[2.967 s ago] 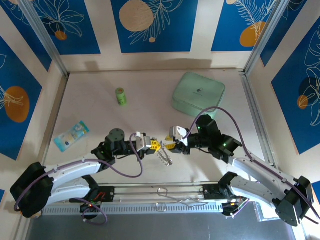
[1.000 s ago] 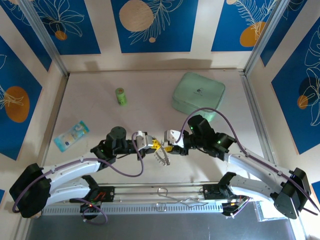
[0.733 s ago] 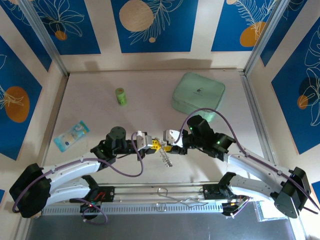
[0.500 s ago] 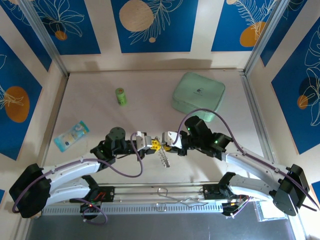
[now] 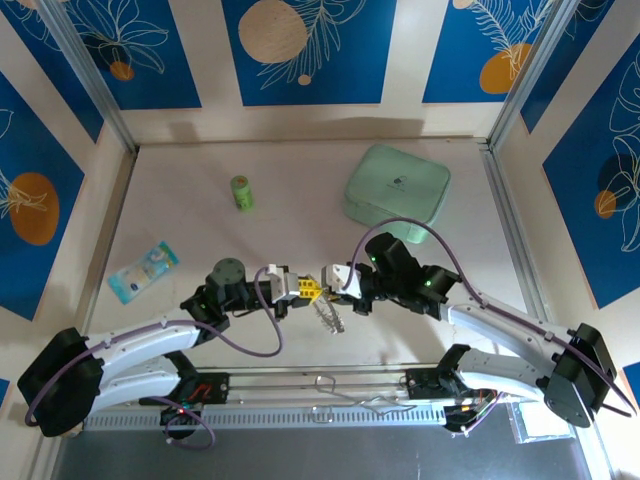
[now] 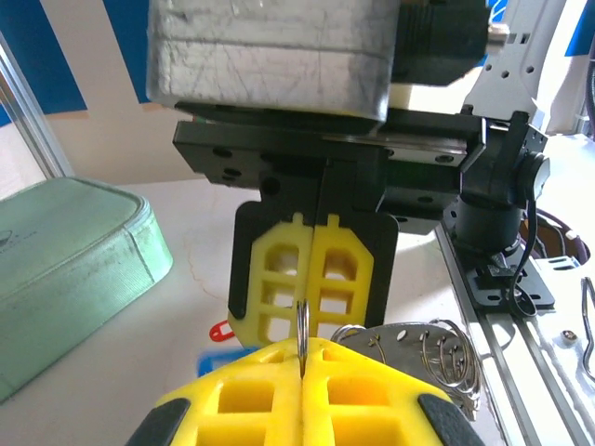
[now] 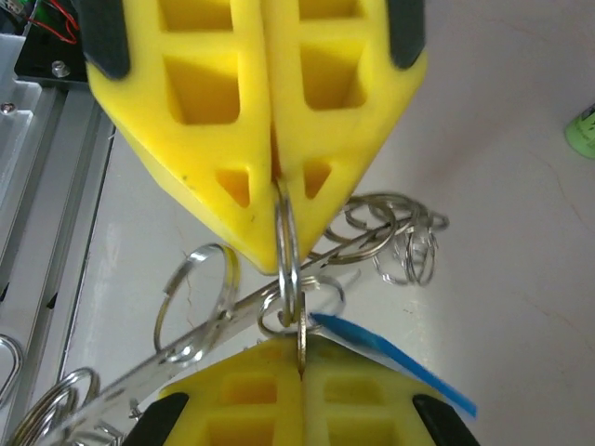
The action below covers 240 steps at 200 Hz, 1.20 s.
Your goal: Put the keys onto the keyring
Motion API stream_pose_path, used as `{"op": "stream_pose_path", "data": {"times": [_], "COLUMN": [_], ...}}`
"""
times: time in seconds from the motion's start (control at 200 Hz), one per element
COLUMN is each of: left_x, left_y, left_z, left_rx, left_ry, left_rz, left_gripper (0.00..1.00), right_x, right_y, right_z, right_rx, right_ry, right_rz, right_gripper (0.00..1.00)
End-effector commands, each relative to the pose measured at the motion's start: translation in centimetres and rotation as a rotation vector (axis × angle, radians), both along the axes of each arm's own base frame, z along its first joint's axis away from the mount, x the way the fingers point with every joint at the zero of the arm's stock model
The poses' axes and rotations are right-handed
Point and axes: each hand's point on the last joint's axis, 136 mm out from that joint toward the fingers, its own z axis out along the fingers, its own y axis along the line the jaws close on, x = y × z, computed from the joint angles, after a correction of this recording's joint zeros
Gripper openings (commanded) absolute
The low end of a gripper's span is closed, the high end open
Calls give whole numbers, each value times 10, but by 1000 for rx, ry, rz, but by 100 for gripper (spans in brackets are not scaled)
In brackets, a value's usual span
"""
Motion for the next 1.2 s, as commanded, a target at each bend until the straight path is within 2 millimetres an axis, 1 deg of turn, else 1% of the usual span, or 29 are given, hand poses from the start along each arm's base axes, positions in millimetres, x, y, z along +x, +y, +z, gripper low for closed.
{"op": "stream_pose_path", "data": {"times": [0.0,0.04,0.14,0.25,0.36,0.395,0.485,0.575,0.675,0.79,0.985,1.195], "left_x": [-2,-2,-1,0,-1,-2,-6,-9,-11,-13,-15,-19], "left_y": [-3,-3,-3,-3,-4,-4,-4,-4,-4,-2,8,11], "left_z": [18,17,15,14,14,14,15,15,14,18,34,48], "left_rx": [-64,-60,-54,-49,-46,-46,-47,-40,-16,-30,-103,-152], "left_ry": [-55,-54,-53,-53,-51,-51,-50,-45,-27,-19,20,44], "left_rz": [-11,-10,-9,-5,-12,-17,-41,-59,-73,-97,-148,-203], "left_gripper": [0,0,0,0,0,0,0,0,0,0,0,0], "right_x": [-3,-3,-2,-1,-1,-2,-3,-5,-6,-8,-11,-17], "right_y": [1,0,-5,-11,-13,-14,-13,-10,-8,-5,-6,-4], "right_z": [1,2,8,15,16,17,17,18,18,18,22,29], "right_rx": [0,5,24,41,46,50,65,92,125,167,246,290], "right_ry": [10,6,-9,-25,-25,-20,1,23,43,66,79,83], "right_rz": [-1,-2,-20,-39,-45,-46,-45,-45,-51,-56,-70,-45], "right_gripper": [4,6,16,16,16,19,32,38,41,42,44,46]}}
